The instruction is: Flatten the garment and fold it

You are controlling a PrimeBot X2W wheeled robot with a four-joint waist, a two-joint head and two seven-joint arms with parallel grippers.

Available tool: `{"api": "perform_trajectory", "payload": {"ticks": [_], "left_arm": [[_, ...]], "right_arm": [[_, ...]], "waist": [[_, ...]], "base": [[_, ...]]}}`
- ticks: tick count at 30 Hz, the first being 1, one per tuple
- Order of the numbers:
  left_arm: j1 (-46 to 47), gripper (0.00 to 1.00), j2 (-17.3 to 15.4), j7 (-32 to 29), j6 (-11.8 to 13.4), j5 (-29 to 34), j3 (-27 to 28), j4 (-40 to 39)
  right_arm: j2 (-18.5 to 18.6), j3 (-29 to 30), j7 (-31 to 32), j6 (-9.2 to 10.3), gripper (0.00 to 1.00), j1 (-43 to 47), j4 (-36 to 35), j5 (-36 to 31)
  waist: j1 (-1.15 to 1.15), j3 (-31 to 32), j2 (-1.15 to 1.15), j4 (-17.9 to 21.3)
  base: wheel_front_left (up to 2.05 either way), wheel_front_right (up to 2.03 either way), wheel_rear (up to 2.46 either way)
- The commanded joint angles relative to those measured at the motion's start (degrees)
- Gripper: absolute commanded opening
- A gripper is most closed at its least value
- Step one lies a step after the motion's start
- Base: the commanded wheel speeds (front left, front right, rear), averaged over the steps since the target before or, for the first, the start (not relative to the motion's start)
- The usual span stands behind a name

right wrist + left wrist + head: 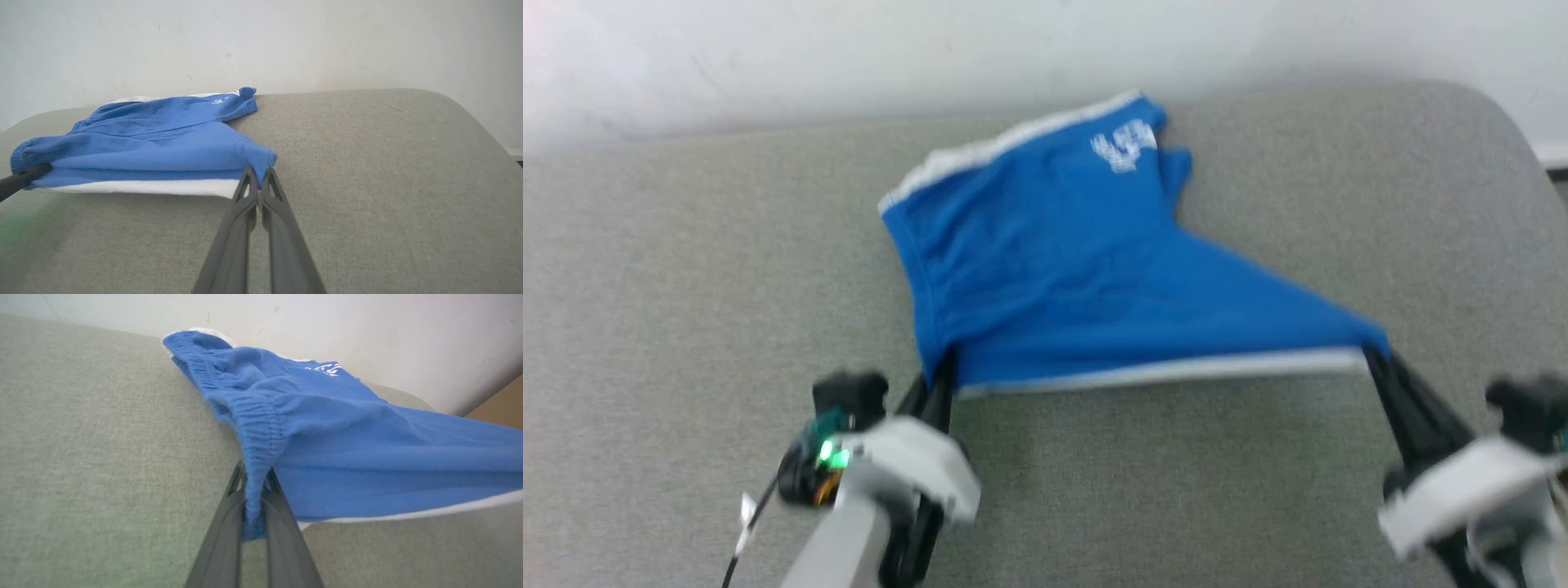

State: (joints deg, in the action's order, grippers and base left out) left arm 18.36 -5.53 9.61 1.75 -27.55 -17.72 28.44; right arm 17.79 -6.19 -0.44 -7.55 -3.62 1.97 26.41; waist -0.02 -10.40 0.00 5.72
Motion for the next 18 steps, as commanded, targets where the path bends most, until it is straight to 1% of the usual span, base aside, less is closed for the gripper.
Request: {"api": "perform_trajectory", "payload": {"ticks": [1, 7, 9, 11, 14, 16, 18], "left_arm": [[-3.94, 0.00, -1.77, -2.19, 1.89, 0.75, -0.23, -4.50], [-19.89, 0.00, -6.02, -13.93, 8.49, 1.39, -1.69, -27.60], [-23.98, 0.00, -7.00, -17.02, 10.57, 1.53, -1.94, -34.33], [-27.35, 0.00, -7.79, -20.03, 12.08, 1.48, -2.47, -39.87], [-29.95, 0.00, -8.29, -22.97, 13.32, 0.82, -2.80, -46.15], [-29.82, 0.00, -8.29, -24.17, 13.32, -0.21, -2.58, -47.95], [-28.73, 0.00, -7.72, -25.21, 12.68, -2.39, -2.13, -48.23]], "right_arm": [[-1.53, 2.05, 2.19, 0.06, 0.00, 3.76, -3.34, -1.44], [-6.65, 7.54, 12.30, 0.06, 0.00, 16.83, -17.80, -6.03], [-7.61, 8.73, 15.12, 0.06, 0.00, 19.67, -21.51, -7.04], [-8.22, 9.47, 17.96, 0.06, 0.00, 21.78, -24.51, -7.44], [-8.41, 10.51, 21.04, 0.06, 0.00, 22.57, -27.67, -7.45], [-8.09, 10.92, 22.76, 0.06, 0.00, 21.32, -28.05, -6.97], [-6.63, 10.27, 24.84, 0.06, 0.00, 18.95, -26.83, -6.44]], "waist": [[0.02, 2.64, 0.00, -0.88], [0.02, 4.52, 0.00, -1.03], [0.02, 4.72, 0.00, -1.08], [0.02, 4.82, 0.00, -1.13], [0.02, 4.34, 0.00, -1.44], [0.02, 3.75, 0.00, -1.77], [0.02, 3.05, 0.00, -2.12]], "base": [[0.00, 0.00, 0.00], [0.00, 0.00, 0.00], [0.00, 0.00, 0.00], [0.00, 0.00, 0.00], [0.00, 0.00, 0.00], [0.00, 0.00, 0.00], [0.00, 0.00, 0.00]]}}
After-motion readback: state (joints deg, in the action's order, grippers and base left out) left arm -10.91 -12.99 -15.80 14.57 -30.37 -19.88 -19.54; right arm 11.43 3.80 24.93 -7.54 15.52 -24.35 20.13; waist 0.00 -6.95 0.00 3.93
